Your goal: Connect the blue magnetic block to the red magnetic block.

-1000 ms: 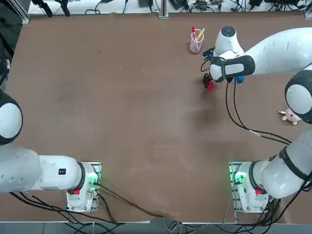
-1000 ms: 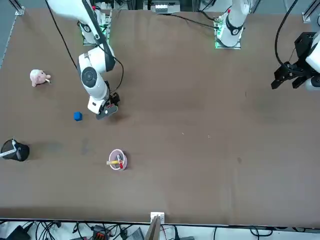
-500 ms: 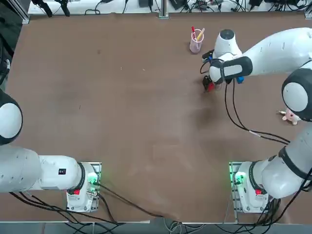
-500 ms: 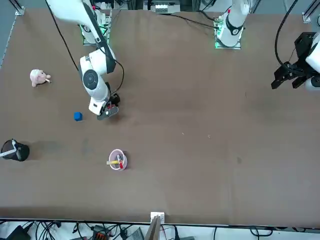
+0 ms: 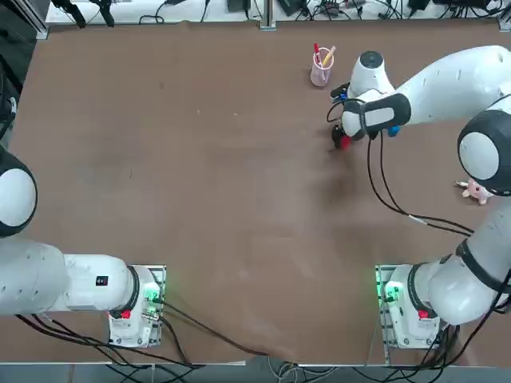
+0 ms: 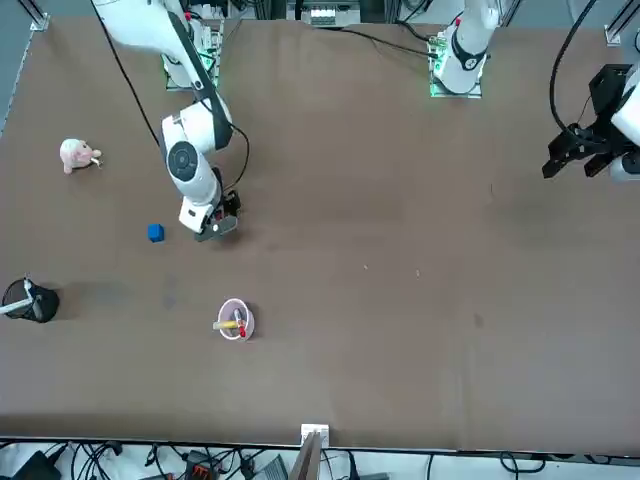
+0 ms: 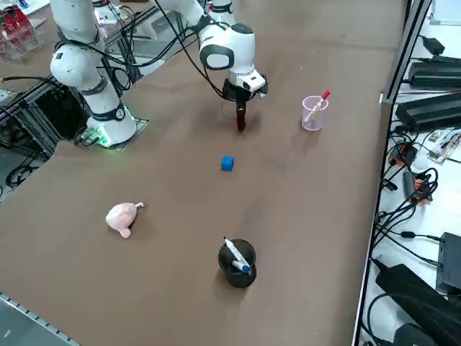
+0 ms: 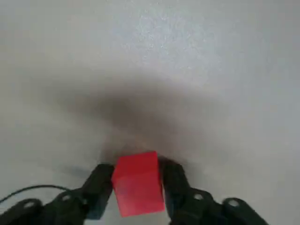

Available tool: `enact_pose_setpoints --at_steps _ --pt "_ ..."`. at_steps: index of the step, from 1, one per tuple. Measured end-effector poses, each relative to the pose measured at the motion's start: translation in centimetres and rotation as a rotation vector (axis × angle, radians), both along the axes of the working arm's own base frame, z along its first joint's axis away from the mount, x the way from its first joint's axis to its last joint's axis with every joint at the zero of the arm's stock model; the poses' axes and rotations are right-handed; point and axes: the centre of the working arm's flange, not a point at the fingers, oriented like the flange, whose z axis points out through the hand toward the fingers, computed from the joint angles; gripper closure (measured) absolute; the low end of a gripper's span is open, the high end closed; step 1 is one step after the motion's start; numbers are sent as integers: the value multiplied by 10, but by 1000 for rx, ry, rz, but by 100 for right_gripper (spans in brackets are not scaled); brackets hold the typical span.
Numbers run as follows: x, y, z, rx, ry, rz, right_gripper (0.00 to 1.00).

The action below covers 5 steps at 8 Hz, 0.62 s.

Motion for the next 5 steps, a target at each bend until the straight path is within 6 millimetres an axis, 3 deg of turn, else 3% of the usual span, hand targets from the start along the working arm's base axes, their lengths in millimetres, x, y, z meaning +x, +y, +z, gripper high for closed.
enact_pose_setpoints --at_steps 1,3,5 --pt "1 0 1 0 -3 -7 52" --pt "2 -1 3 -5 -7 -76 52" --pt "9 0 25 -13 -36 -311 52"
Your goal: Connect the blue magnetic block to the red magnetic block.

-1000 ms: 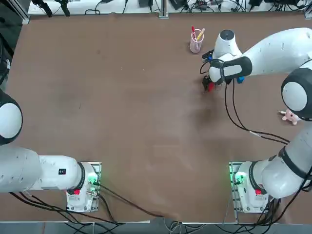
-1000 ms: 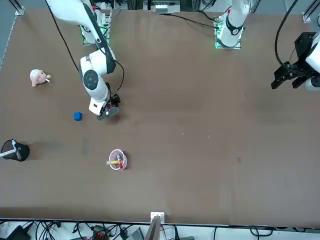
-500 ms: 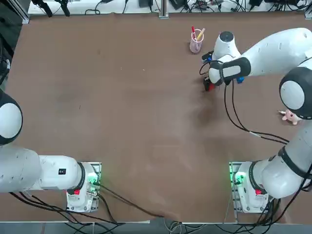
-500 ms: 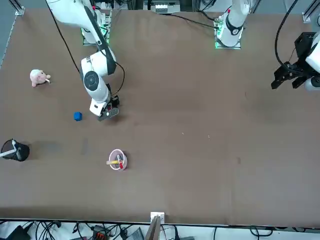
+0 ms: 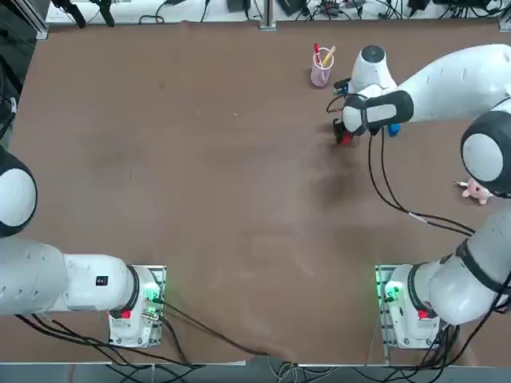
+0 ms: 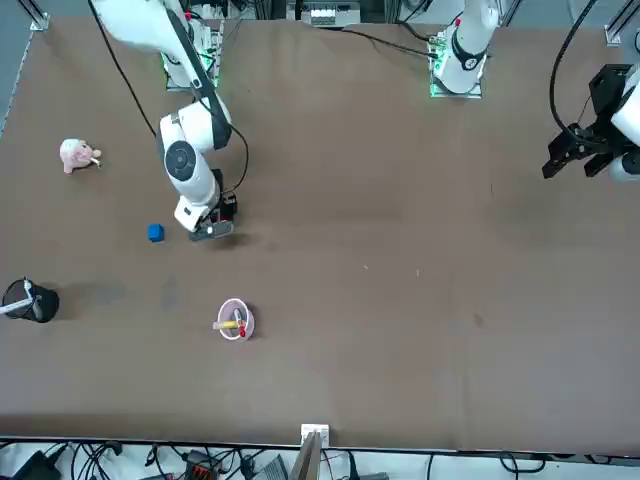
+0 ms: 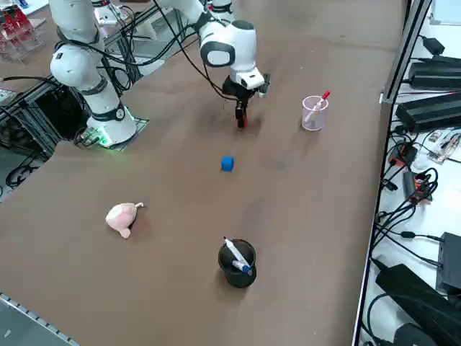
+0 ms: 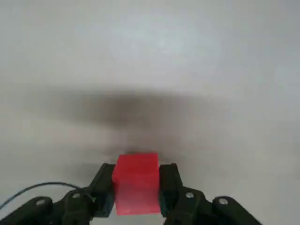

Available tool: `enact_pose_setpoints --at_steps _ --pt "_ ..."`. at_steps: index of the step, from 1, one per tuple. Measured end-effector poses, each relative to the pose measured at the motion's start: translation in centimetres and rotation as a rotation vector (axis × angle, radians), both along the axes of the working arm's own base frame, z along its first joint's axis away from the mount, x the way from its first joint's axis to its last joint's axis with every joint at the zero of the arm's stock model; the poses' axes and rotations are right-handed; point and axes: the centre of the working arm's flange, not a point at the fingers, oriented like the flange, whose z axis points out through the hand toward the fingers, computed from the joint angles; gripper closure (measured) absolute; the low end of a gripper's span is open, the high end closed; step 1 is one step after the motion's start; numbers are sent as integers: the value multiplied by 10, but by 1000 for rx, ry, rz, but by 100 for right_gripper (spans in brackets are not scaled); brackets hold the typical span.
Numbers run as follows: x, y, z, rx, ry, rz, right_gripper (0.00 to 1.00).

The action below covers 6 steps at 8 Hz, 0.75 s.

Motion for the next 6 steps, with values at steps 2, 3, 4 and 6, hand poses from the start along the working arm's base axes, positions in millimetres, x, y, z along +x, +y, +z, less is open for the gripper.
enact_pose_setpoints --at_steps 2,3,4,6 --pt "6 -6 25 -9 -37 -349 52" --pt "8 -13 29 -19 -47 -534 52" --pt "12 -26 28 -32 -51 -711 52" --pt "19 -55 26 -55 -54 -1015 52"
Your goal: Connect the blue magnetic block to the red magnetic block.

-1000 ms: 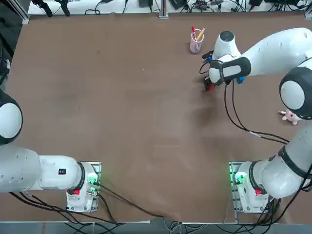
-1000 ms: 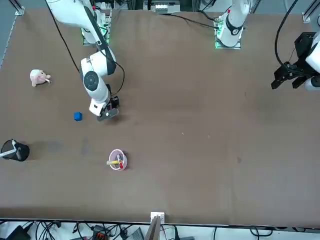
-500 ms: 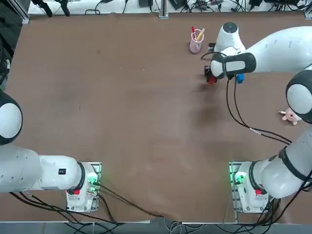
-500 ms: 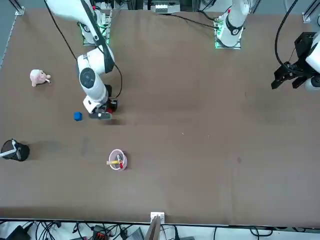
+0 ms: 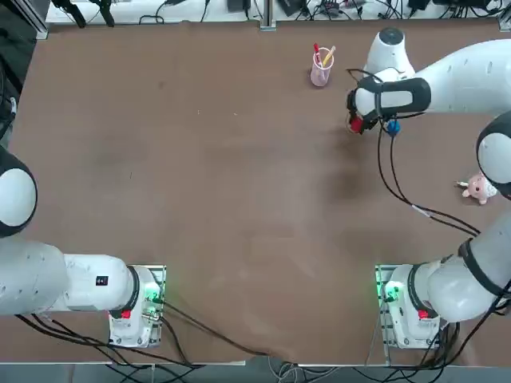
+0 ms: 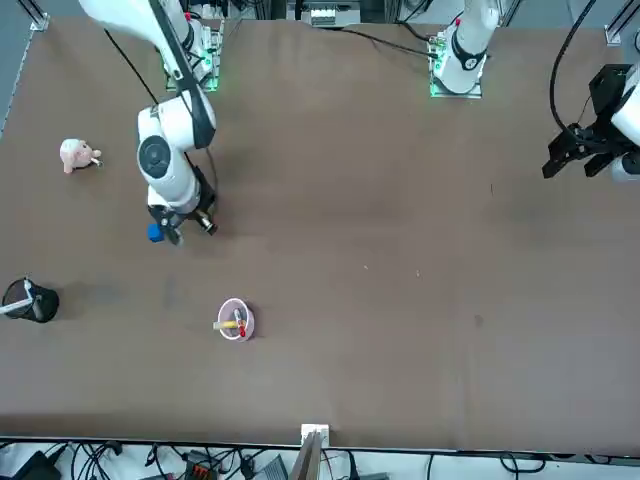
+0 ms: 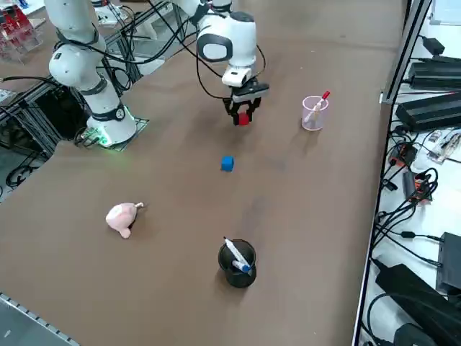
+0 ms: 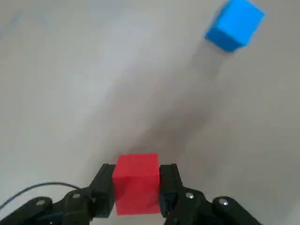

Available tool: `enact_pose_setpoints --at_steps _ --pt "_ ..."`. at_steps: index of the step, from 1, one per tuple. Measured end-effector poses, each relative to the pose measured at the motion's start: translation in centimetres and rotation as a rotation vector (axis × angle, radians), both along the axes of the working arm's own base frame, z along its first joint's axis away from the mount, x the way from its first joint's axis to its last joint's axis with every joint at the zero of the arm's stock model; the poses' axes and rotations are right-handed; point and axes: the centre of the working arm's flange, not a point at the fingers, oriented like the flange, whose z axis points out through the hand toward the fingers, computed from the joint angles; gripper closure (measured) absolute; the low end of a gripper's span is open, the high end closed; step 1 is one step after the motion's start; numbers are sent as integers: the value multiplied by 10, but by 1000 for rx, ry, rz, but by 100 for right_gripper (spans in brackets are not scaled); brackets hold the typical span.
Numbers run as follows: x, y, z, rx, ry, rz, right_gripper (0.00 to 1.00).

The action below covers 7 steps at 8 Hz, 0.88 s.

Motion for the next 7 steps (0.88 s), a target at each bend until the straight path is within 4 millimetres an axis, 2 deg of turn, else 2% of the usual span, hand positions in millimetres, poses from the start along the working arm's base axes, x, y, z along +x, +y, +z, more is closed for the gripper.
enact_pose_setpoints --at_steps 3,5,7 --pt "10 -51 -3 -17 -6 -349 52" --pt "15 -92 -6 -10 -2 -466 52" --pt "16 -116 -13 2 2 -529 52"
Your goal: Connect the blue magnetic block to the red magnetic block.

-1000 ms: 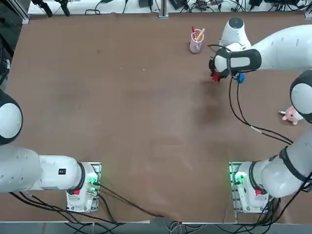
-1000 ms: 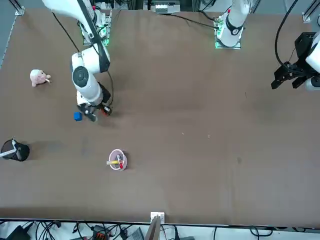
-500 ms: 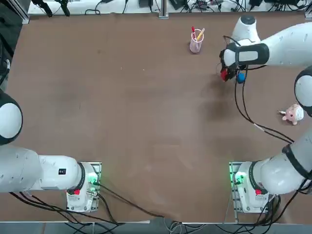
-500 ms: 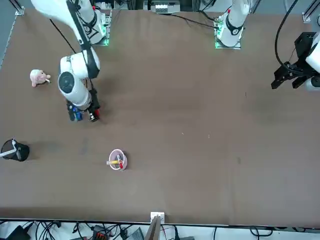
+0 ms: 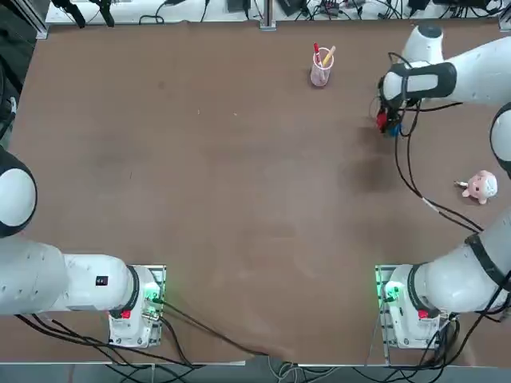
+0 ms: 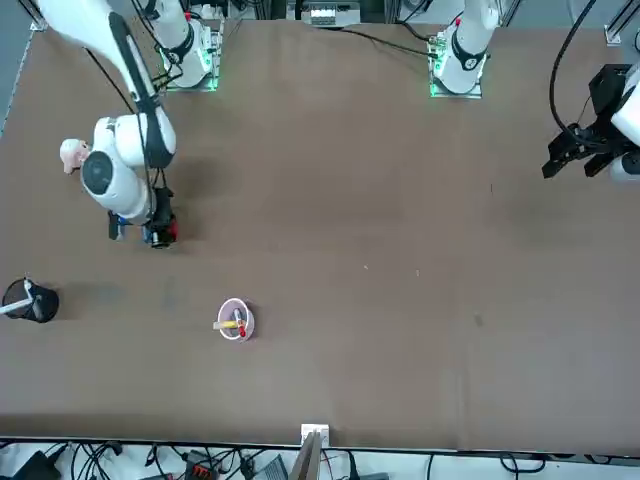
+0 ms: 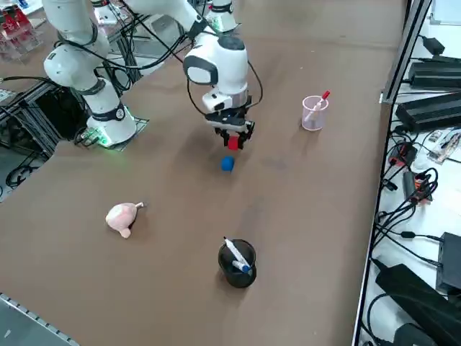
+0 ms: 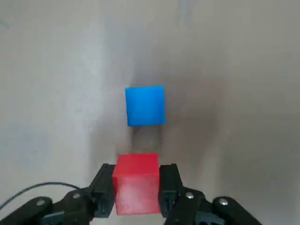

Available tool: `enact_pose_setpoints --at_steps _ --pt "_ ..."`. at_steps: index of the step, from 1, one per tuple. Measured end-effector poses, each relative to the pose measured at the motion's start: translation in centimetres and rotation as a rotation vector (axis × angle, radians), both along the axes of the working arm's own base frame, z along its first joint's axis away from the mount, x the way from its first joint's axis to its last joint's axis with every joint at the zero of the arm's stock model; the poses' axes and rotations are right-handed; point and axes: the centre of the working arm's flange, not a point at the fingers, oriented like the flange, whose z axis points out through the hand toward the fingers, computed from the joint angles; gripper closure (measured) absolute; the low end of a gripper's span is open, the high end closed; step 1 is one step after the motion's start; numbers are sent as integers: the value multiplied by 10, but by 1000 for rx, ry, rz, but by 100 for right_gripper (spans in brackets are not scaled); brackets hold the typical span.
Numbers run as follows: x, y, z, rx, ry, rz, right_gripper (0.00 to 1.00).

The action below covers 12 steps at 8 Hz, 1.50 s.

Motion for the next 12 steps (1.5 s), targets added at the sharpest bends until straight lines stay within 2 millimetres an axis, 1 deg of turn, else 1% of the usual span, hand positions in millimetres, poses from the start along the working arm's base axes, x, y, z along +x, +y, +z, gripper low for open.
enact_pose_setpoints --at_steps 3,6,9,10,11,12 --pt "-1 -10 -17 2 6 -21 52" --pt "-1 -25 -30 2 8 -31 52" --pt "-2 -33 -34 2 11 -41 52" --pt "-1 -32 -34 3 11 -38 49" --pt "-1 -32 -33 4 9 -15 35" --pt "0 -32 -28 7 12 14 18"
